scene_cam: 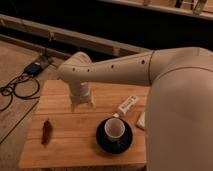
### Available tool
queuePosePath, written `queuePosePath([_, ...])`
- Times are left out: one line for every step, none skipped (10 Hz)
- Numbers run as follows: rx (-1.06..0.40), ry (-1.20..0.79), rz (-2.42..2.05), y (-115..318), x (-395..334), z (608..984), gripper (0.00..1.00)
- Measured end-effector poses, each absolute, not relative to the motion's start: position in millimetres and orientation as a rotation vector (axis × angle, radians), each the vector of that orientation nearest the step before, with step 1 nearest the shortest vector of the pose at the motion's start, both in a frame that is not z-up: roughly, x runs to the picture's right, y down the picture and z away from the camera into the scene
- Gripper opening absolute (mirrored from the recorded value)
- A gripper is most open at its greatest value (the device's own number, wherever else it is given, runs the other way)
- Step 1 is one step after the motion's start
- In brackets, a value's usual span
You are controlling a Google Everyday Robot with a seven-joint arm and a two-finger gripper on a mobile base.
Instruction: Move the arm in a circular motion
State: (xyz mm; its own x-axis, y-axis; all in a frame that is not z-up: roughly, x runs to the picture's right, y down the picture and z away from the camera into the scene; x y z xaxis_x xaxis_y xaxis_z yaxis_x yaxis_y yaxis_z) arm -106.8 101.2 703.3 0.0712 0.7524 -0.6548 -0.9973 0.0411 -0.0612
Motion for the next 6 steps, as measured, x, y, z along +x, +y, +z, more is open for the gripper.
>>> queuePosePath([-0.59,0.522,1.436,101,-107,703,0.65])
queuePosePath([-0.589,0.52,1.431,102,-107,701,0.65])
queuePosePath([-0.592,0.513,1.418,105,-111,696,0.65])
queuePosePath([-0.601,0.493,1.411,107,-115,690,0.65])
queuePosePath([-0.604,0.487,1.405,111,-114,683,0.65])
queuePosePath([-0.599,0.489,1.412,114,-104,677,0.65])
